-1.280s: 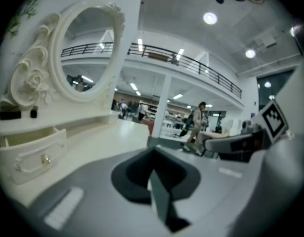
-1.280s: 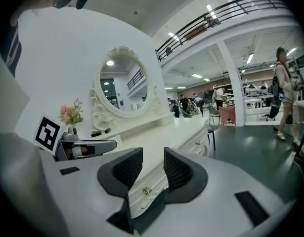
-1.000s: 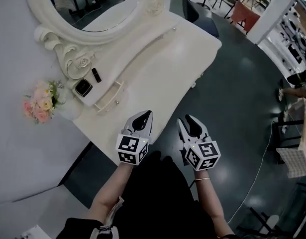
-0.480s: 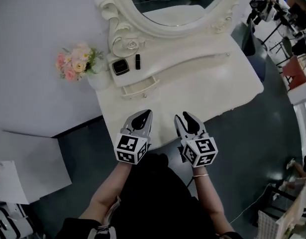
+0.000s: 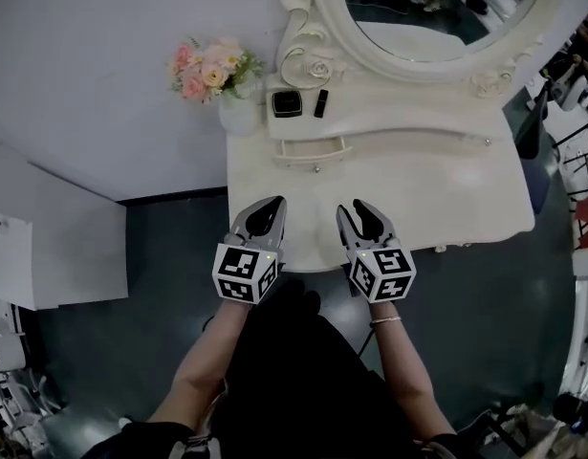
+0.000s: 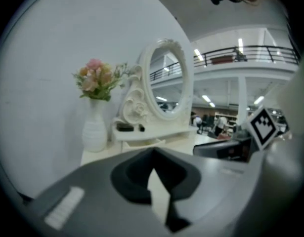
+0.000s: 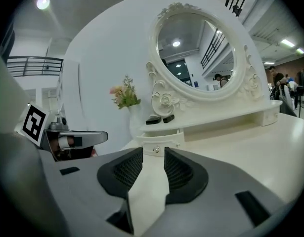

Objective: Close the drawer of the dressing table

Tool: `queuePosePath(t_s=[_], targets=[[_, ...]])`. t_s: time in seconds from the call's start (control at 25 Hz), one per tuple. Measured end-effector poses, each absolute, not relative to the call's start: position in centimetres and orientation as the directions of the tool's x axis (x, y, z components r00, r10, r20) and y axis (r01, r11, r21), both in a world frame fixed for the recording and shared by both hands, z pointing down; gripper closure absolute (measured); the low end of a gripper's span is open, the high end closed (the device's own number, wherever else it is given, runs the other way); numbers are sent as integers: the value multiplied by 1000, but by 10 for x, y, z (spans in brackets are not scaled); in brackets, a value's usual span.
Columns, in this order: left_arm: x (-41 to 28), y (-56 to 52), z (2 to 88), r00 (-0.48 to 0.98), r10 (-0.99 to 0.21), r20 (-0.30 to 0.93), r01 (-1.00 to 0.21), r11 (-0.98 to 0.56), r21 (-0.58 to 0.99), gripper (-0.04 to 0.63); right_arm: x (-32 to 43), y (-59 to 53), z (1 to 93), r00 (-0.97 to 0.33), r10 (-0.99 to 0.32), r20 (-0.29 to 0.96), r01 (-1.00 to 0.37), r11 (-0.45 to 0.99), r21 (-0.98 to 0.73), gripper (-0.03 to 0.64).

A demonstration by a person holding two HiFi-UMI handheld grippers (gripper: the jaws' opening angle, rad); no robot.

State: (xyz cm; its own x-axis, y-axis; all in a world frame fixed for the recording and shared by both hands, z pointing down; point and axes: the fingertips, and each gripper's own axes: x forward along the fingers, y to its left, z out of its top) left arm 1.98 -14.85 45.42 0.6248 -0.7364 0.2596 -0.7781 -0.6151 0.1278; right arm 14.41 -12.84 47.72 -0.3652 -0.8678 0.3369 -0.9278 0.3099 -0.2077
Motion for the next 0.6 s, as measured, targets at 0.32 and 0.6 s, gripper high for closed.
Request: queuePosePath(t_s=[0.32,0.6], targets=[[-24,-143,452,548,-797,254,-836,-534,129,589,113,-146,481,-412,-839,354,-911,376,-168,509],[-39,-151,453,550,-800,242,-835,-531,142,589,100,-160,487,-375,-841,391,-927,351,-134,509]])
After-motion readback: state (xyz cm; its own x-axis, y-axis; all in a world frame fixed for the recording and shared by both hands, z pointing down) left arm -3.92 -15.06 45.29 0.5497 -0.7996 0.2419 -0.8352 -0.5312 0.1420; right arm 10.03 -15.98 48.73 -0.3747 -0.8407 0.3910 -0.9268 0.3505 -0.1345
